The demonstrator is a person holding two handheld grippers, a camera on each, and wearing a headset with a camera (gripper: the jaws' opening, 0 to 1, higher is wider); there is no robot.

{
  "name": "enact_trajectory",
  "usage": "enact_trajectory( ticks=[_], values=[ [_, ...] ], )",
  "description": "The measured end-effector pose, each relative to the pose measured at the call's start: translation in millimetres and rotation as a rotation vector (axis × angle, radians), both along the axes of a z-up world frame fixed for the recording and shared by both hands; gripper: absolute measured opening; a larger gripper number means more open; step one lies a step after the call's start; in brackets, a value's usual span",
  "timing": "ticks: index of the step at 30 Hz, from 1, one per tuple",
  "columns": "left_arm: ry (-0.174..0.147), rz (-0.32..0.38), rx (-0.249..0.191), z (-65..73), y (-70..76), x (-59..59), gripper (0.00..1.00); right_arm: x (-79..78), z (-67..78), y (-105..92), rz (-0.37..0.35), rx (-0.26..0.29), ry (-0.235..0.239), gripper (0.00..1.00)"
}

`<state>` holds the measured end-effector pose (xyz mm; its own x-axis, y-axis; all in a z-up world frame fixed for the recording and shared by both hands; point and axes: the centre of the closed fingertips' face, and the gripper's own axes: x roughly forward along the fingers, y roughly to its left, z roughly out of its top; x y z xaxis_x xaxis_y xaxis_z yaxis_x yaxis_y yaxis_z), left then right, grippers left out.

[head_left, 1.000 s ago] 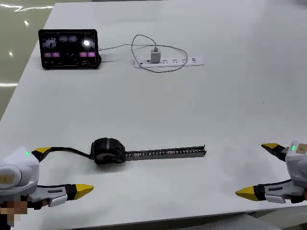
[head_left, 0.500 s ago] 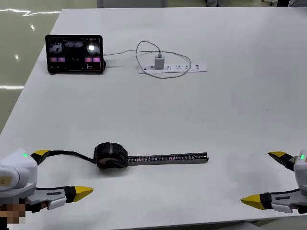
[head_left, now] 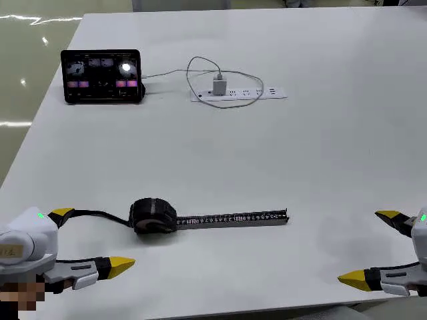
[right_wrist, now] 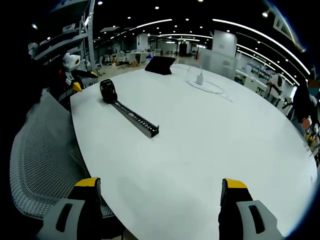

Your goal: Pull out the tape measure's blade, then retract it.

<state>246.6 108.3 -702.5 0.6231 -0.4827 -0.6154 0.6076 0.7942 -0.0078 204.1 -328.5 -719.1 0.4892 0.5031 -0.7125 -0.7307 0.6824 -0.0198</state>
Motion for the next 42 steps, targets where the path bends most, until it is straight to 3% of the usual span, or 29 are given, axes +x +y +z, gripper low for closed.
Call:
enact_trajectory(
  ticks=[1,5,7,8,12,19,21,23,25,28,31,35,42],
  values=[
    [0.016,0.007,-0.011,-0.6,-1.2,-0.7,0.99,0.0,-0.2,-0.2,0.0,0.0,0.001,0.99],
    [0.002,0.021,-0.003,1.6,-4.3,3.3,0.99,1.2,-1.4,-1.9,0.004,-0.008,0.006,0.99],
    [-0.029,0.01,0.054,3.1,-3.4,6.0,0.99,3.2,-1.0,-2.2,0.01,-0.016,0.006,0.99],
    [0.0,0.016,0.095,-1.4,-2.1,3.6,0.99,5.2,-0.6,-2.8,0.02,-0.031,0.001,0.99],
    [0.021,0.041,0.013,2.8,-18.8,7.0,0.99,9.5,0.9,0.6,0.049,-0.049,0.007,0.99],
    [0.025,0.059,-0.021,9.4,-40.3,11.6,0.99,14.6,6.7,11.3,0.111,-0.06,0.021,0.99],
    [0.017,0.088,-0.004,9.6,-40.9,15.6,0.99,15.4,6.1,13.3,0.133,-0.065,0.039,0.99],
    [0.013,0.099,-0.006,12.2,-45.2,17.2,0.99,12.1,4.5,16.8,0.148,-0.057,0.088,0.99],
    [0.013,0.121,-0.015,12.3,-47.5,20.6,0.99,13.3,5.4,20.1,0.167,-0.06,0.087,0.99],
    [0.01,0.145,0.008,8.7,-47.9,23.7,0.99,13.9,4.8,24.1,0.196,-0.069,0.095,0.99],
    [0.031,0.157,-0.006,0.4,-51.3,25.6,0.99,15.6,2.8,27.2,0.229,-0.087,0.098,0.99],
    [0.027,0.152,0.003,-5.7,-58.9,26.2,0.99,23.1,3.4,33.2,0.278,-0.114,0.098,0.99],
    [0.01,0.178,0.0,-4.7,-67.7,34.0,0.99,39.5,4.7,39.9,0.342,-0.168,0.093,0.99]
  ],
)
